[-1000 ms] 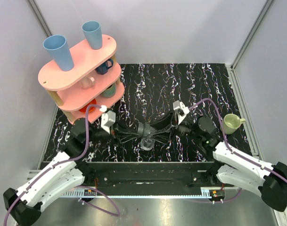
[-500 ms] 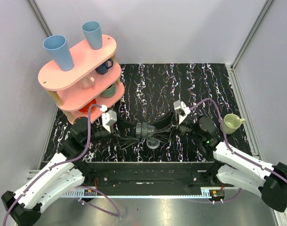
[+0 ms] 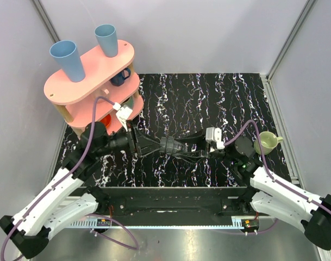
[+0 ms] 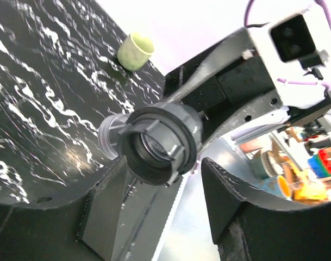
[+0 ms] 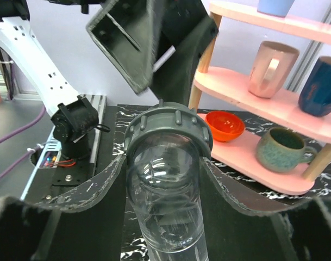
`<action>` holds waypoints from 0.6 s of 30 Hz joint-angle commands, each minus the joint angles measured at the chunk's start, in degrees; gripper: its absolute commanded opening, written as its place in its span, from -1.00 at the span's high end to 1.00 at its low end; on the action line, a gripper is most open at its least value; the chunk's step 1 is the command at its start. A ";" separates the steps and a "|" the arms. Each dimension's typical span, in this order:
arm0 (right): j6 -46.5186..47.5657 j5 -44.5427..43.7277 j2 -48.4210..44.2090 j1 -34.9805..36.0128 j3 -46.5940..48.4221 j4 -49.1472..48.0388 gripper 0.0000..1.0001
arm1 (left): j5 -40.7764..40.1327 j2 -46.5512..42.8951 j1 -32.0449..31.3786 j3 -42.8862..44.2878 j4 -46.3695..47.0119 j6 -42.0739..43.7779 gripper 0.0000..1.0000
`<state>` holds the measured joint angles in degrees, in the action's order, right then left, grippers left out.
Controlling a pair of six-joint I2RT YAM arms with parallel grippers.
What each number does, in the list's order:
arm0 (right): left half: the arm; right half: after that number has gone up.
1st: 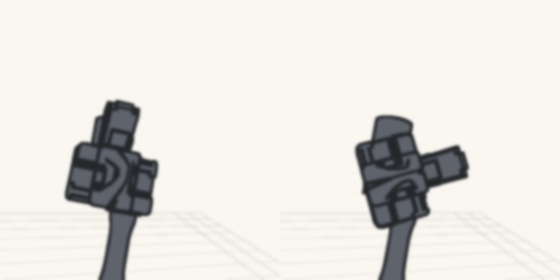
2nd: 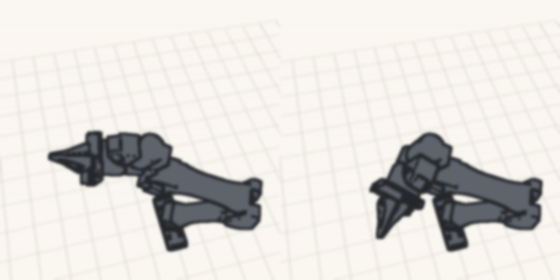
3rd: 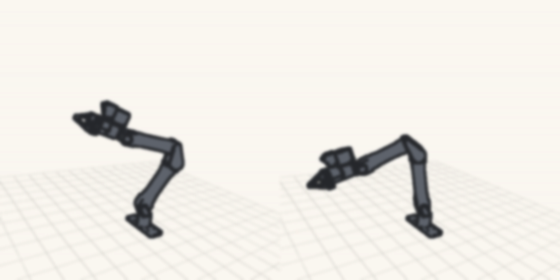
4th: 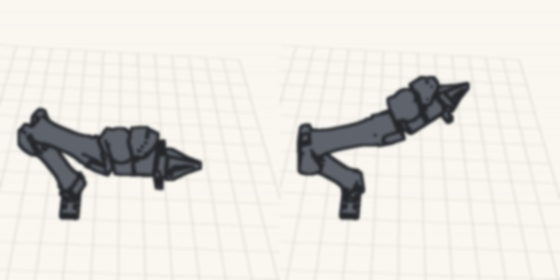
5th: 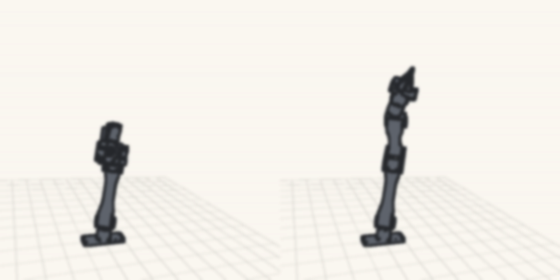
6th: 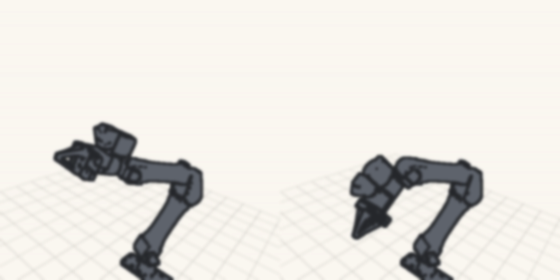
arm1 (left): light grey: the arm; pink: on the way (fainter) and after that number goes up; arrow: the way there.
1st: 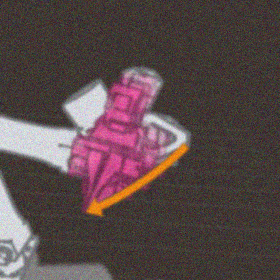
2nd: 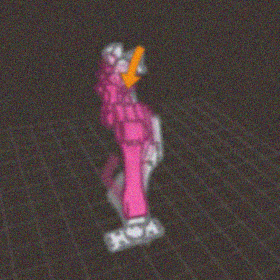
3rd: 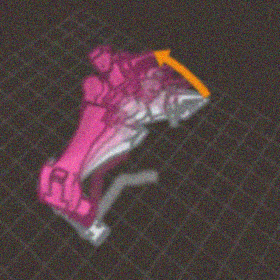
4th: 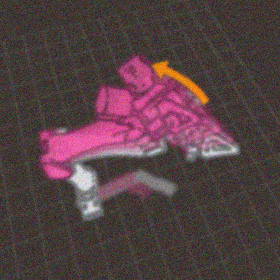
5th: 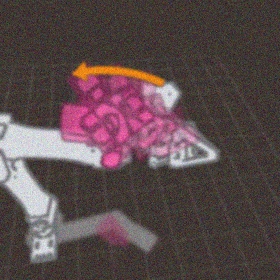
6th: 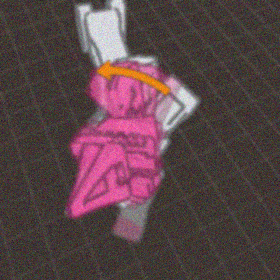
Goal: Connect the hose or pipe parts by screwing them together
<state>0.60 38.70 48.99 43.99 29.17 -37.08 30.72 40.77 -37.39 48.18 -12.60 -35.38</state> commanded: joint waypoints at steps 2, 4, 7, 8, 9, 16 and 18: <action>6.43 1.47 -2.58 0.40 -0.86 -6.60 1.00 | 1.80 4.05 0.47 1.47 2.58 -12.79 -0.16; 6.52 1.73 -3.11 0.40 -0.95 -6.25 1.00 | 2.15 4.84 0.56 1.30 3.54 -13.66 -0.16; 6.96 1.91 -3.81 0.40 -0.96 -5.11 1.00 | 3.12 5.28 0.47 -0.10 7.49 -15.68 -0.16; 6.96 1.91 -3.90 0.40 -0.96 -5.11 1.00 | 4.34 5.54 0.56 -0.89 8.72 -16.73 -0.12; 6.52 1.56 -3.90 0.40 -0.96 -5.19 1.00 | 4.96 5.72 0.47 -1.33 11.34 -17.00 -0.06; -0.25 -0.90 -2.15 0.40 -0.34 -8.35 1.00 | 8.21 4.93 0.56 -5.90 20.94 -16.48 0.83; -3.84 -2.56 -1.53 0.40 0.18 -8.27 1.00 | 9.44 4.14 0.56 -7.75 23.74 -15.08 1.00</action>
<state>3.16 37.91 47.16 43.70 27.66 -38.41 37.36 45.89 -37.12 43.53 1.74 -51.83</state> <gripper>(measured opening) 0.542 0.095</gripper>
